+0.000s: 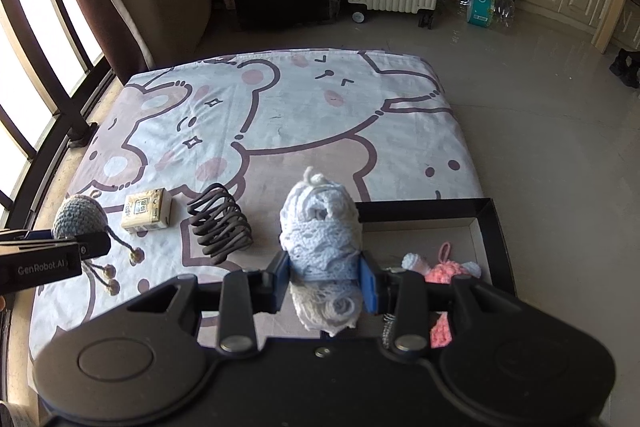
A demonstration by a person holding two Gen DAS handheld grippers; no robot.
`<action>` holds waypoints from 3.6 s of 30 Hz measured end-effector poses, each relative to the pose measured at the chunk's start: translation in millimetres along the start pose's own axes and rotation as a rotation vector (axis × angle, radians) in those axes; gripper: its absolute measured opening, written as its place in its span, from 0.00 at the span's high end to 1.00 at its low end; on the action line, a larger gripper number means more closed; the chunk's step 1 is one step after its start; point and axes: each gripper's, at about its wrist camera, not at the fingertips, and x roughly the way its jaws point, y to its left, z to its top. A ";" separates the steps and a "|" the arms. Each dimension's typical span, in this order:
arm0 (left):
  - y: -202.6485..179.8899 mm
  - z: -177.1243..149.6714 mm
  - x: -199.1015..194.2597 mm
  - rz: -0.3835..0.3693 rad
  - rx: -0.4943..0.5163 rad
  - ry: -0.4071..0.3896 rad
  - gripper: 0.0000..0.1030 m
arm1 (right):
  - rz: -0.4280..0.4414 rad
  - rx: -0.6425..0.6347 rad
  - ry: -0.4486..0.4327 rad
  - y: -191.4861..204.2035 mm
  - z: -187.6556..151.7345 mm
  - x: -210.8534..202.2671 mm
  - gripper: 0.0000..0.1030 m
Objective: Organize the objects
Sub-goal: 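Lift both toys and carry them over the black box, then lower the white yarn toy into the box and open the right gripper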
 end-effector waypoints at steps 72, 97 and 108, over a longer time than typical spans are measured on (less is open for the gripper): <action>-155.3 -15.9 35.0 -0.340 0.116 0.106 0.54 | -0.071 0.205 0.043 -125.6 -29.2 19.9 0.63; -145.6 10.6 71.0 -0.389 0.034 0.067 0.54 | 0.153 0.094 0.233 -64.2 -45.3 84.1 0.63; -148.3 6.6 92.9 -0.374 0.034 0.096 0.53 | 0.197 0.057 0.260 -60.0 -51.4 89.9 0.52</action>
